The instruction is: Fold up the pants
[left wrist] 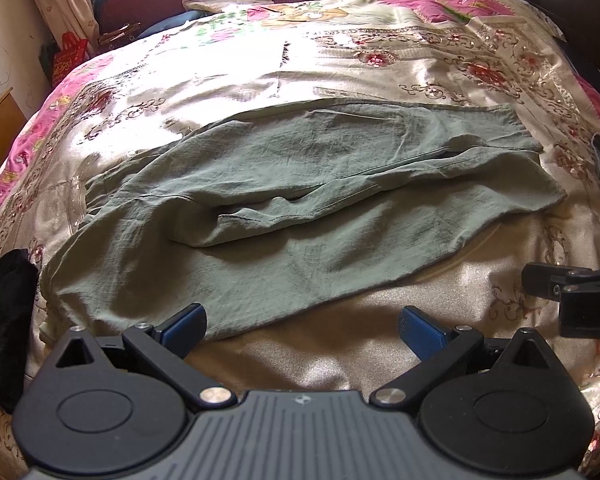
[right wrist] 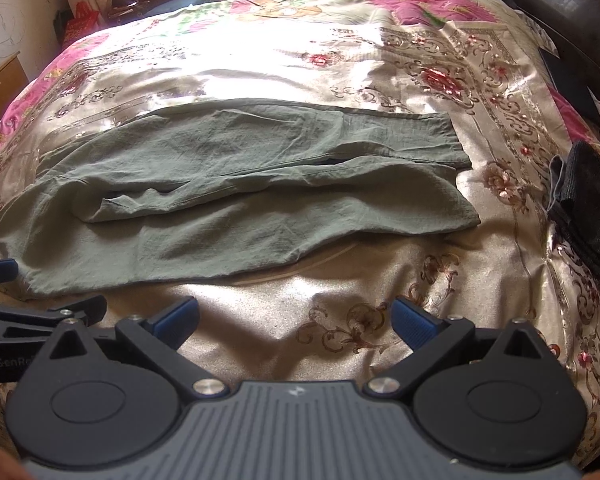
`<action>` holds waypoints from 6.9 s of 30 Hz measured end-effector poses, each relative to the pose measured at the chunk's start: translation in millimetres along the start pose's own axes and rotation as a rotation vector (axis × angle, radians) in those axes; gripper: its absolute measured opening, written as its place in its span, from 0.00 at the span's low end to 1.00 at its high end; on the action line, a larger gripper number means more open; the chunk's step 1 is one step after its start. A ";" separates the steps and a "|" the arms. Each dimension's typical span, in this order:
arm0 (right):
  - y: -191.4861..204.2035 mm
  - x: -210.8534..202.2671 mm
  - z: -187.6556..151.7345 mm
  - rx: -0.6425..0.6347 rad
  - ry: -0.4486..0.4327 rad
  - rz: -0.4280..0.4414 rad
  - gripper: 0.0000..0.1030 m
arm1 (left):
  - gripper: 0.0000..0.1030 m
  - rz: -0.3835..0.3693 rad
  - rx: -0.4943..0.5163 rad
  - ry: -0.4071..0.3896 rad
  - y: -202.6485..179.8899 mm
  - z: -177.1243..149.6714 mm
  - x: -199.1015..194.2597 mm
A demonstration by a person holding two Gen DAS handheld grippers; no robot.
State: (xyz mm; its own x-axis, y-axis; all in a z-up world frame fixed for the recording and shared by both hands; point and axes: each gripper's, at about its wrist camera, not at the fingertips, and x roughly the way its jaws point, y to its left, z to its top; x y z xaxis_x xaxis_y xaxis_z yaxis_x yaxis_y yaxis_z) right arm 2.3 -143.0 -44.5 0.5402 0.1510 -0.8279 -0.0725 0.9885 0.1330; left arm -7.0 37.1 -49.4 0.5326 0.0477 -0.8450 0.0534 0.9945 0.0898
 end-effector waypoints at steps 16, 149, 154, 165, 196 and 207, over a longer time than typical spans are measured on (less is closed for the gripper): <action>-148.7 118.2 19.2 0.436 -0.006 -0.021 0.88 | 1.00 -0.113 0.242 -0.127 -76.8 11.4 97.6; 202.0 49.5 195.2 -0.847 -0.035 0.345 0.01 | 0.27 -0.142 0.275 -0.242 306.5 106.1 49.7; 193.3 40.1 118.0 -0.810 0.097 0.387 0.02 | 0.27 -0.124 0.268 -0.175 290.3 40.8 41.1; 192.1 99.1 -4.3 -0.728 0.354 0.383 0.02 | 0.27 -0.074 0.290 -0.050 259.9 -57.9 72.1; 309.3 85.2 -59.8 -1.169 0.059 0.374 0.31 | 0.28 -0.118 0.213 -0.102 280.9 -79.8 87.8; 330.2 82.9 -62.5 -1.209 -0.007 0.404 0.13 | 0.21 -0.140 0.086 -0.133 301.1 -90.9 29.5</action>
State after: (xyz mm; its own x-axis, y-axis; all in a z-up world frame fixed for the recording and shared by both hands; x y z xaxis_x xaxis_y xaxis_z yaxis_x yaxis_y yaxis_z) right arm -29.3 196.6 -103.3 0.3056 0.4458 -0.8414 -0.9445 0.2541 -0.2084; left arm -52.0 346.4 -95.2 0.6217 -0.1085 -0.7757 0.2035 0.9787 0.0262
